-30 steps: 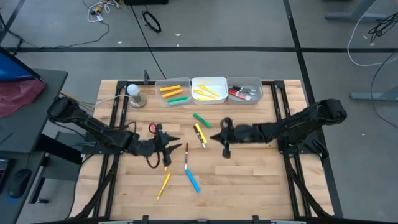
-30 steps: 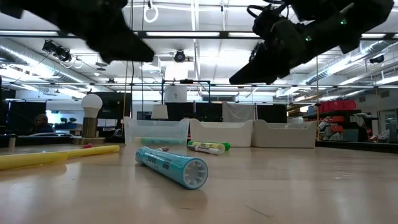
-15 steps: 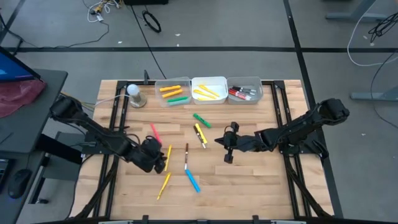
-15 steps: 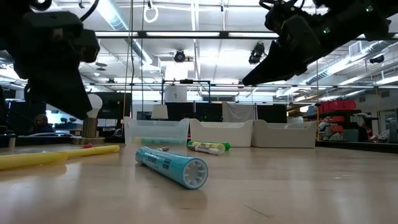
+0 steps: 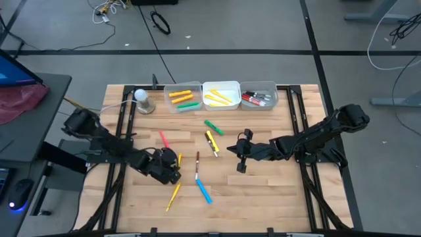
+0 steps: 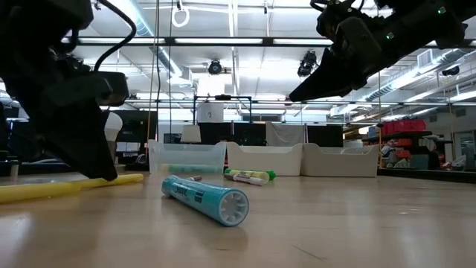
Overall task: Pick & Place Markers
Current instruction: Put the yellow pen into the white bin, then put the blue highlighter pen into the transparent bin
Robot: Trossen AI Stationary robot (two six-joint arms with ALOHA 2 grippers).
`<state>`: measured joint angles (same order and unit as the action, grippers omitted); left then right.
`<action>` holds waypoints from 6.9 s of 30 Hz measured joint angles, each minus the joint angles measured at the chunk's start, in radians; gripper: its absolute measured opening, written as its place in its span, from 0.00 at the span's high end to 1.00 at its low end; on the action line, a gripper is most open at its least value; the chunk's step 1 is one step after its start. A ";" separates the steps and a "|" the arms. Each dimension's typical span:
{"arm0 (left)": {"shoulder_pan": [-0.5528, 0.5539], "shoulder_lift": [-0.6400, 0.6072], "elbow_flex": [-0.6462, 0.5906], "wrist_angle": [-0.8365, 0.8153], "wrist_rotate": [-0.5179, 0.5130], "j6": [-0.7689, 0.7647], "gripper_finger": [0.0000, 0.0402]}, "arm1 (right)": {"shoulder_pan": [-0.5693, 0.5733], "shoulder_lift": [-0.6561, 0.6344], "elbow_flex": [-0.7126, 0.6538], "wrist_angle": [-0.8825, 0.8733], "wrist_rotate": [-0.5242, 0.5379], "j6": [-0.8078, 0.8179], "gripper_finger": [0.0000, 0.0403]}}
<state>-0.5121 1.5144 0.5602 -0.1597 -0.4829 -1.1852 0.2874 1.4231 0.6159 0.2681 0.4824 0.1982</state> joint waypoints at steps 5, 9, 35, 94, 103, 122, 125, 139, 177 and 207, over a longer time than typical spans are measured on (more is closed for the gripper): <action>-0.004 0.053 0.004 -0.002 -0.041 0.007 0.62 | 0.000 0.000 0.000 0.001 0.000 0.000 0.98; -0.012 0.067 0.003 0.000 -0.064 0.034 0.72 | 0.000 0.000 0.000 0.001 0.000 0.000 0.98; 0.098 -0.029 0.055 0.582 -0.105 0.672 0.92 | -0.005 0.073 0.000 0.149 -0.019 -0.005 0.94; 0.326 -0.034 0.054 0.631 0.015 0.876 0.53 | -0.539 0.086 0.452 -0.471 -0.255 -0.126 0.96; 0.305 -0.034 0.054 0.633 -0.012 0.879 0.56 | -0.795 0.477 0.770 -0.653 -0.405 -0.414 0.96; 0.305 -0.034 0.054 0.633 -0.014 0.877 0.56 | -0.927 0.659 0.864 -0.829 -0.484 -0.487 0.91; 0.305 -0.034 0.054 0.633 -0.014 0.876 0.56 | -0.935 0.659 0.864 -0.831 -0.484 -0.473 0.91; 0.305 -0.034 0.054 0.633 -0.013 0.874 0.56 | -0.945 0.659 0.863 -0.812 -0.473 -0.439 0.82; -0.025 -0.575 0.055 -0.226 -0.427 0.447 0.56 | -0.125 0.100 0.184 -0.240 -0.203 0.042 0.99; -0.066 0.020 0.247 0.099 0.226 1.032 0.56 | 0.001 0.100 -0.124 0.280 0.006 0.230 0.99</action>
<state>-0.5786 1.5345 0.8068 -0.0608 -0.2567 -0.1534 0.2886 1.5230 0.4923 0.5484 0.4882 0.4282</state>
